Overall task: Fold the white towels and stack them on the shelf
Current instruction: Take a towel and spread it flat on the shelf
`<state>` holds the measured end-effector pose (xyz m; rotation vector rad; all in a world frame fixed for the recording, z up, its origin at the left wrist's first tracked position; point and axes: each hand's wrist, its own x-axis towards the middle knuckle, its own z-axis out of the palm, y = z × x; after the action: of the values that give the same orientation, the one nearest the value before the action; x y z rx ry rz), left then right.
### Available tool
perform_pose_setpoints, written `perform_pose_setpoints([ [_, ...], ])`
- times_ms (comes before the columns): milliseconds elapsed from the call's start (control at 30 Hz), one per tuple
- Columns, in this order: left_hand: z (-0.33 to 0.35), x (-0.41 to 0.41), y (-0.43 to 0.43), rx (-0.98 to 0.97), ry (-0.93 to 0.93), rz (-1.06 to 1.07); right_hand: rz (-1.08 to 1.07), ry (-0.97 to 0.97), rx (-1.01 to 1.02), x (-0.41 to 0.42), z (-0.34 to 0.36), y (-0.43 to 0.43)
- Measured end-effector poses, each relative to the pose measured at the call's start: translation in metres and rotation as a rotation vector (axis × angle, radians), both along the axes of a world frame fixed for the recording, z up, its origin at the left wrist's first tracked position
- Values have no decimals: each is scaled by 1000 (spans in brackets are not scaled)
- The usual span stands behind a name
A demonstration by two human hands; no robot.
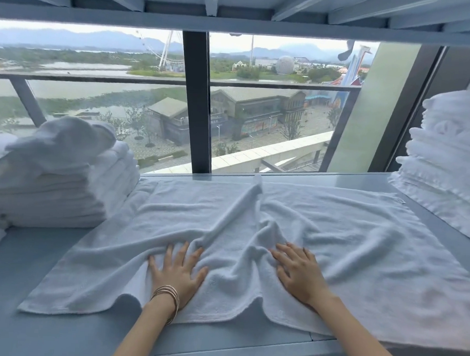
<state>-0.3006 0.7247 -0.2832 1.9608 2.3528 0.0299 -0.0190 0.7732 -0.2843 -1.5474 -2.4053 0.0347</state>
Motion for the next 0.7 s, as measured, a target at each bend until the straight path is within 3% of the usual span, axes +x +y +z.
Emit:
perform_pose_setpoints([
  [133,-3,16,-9,-22,23,47,-38,-14,-70,5,2,-6],
  [333,-2,43,-12,-46,24,64,-351,-77,-193,48,3,-3],
  [700,-3,102,-7,-38,26,101,-273,-92,-176,101,3,6],
])
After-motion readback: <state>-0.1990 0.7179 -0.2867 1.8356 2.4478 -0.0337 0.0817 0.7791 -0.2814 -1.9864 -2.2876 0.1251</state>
